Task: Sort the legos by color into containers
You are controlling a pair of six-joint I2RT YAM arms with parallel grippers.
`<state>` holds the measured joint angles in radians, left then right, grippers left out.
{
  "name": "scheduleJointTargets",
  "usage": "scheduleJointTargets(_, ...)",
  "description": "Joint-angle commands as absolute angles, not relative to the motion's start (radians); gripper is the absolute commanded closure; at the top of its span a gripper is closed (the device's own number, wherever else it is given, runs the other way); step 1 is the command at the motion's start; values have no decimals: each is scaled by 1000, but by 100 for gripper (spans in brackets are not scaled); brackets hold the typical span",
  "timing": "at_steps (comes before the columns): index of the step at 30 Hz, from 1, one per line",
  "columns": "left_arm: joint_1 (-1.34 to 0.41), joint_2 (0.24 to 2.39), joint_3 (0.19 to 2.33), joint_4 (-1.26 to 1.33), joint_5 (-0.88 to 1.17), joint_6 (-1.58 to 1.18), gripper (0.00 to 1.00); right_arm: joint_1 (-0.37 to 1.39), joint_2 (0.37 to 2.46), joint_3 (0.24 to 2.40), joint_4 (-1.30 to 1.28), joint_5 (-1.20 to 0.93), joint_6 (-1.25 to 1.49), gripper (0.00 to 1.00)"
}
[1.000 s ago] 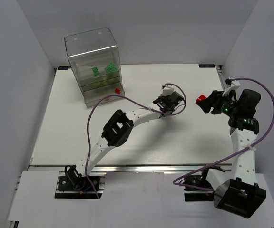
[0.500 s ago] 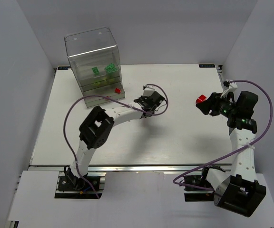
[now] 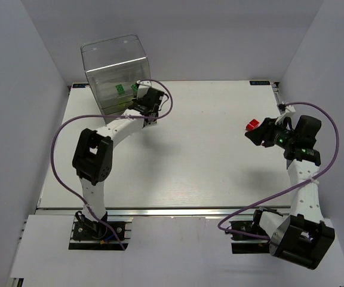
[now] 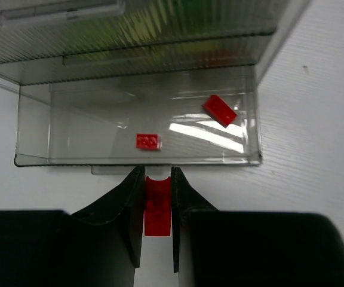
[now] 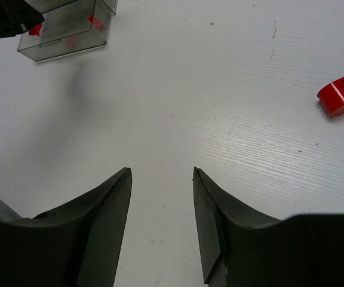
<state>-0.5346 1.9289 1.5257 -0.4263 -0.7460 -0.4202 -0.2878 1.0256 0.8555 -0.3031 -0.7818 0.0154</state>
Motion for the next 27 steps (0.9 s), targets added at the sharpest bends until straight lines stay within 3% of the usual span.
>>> scheduleJointTargets(1,-483,1980,1616,-425,-750,-364,100,-285,1025,844,-259,-807,5,49)
scheduleJointTargets(5,-456,2057,1716,-440,-733,-354,100,-287,1025,833,-245,-807,-28,50)
scheduleJointTargets(6,-443,2069,1735,-449,-727,-354,96,-287,1028,831,-245,-807,-31,50)
scheduleJointTargets(8,-433,2103,1773,-462,-700,-357,79,-285,1032,830,-244,-807,-32,49)
scheduleJointTargets(9,-423,2111,1781,-466,-689,-359,60,-288,1037,831,-244,-805,-37,49)
scheduleJointTargets(10,-423,2115,1782,-466,-687,-360,53,-285,1040,830,-244,-805,-40,48)
scheduleJointTargets(14,-394,2103,1767,-459,-644,-365,40,-284,1051,824,-241,-795,-61,45)
scheduleJointTargets(18,-385,2034,1706,-445,-579,-388,43,-284,1061,834,-244,-732,-78,44)
scheduleJointTargets(22,-385,1840,1521,-359,-357,-385,100,-270,1092,859,-232,-493,-101,45)
scheduleJointTargets(26,-385,1585,1242,-194,-4,-348,100,-265,1227,899,-259,-283,-110,44)
scheduleJointTargets(27,-385,1534,1191,-177,64,-339,90,-264,1258,931,-288,-241,-113,40)
